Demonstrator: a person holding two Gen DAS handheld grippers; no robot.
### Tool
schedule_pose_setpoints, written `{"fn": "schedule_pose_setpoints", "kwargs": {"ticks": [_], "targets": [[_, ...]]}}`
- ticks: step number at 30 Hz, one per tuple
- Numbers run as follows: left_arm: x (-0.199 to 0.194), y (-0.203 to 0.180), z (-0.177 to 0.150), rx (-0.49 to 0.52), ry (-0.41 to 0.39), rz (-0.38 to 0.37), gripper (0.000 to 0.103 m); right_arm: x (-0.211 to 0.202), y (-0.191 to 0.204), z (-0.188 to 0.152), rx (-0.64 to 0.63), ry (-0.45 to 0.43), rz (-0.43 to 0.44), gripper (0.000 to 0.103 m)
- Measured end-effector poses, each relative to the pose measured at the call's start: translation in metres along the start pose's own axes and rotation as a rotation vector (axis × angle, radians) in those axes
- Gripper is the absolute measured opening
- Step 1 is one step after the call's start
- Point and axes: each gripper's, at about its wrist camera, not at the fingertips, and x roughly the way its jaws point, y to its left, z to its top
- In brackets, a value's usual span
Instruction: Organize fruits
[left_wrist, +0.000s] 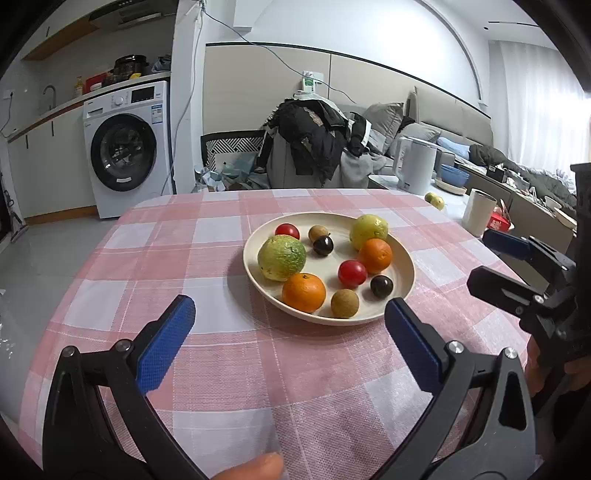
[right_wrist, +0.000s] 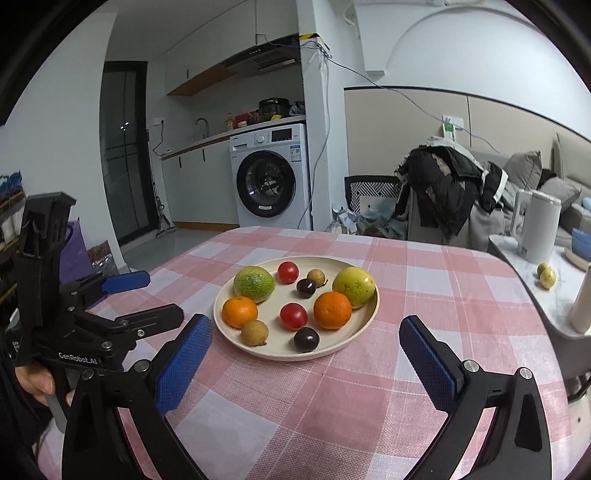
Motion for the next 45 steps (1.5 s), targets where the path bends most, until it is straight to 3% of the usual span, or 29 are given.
{"fn": "schedule_pose_setpoints", "kwargs": {"ticks": [45], "targets": [[0.0009,-0.0009,0.0010,-0.008,-0.010,-0.003,0.102,-0.0015,-0.0028,0.0003,0.013,-0.008,-0.006,0.103]]}}
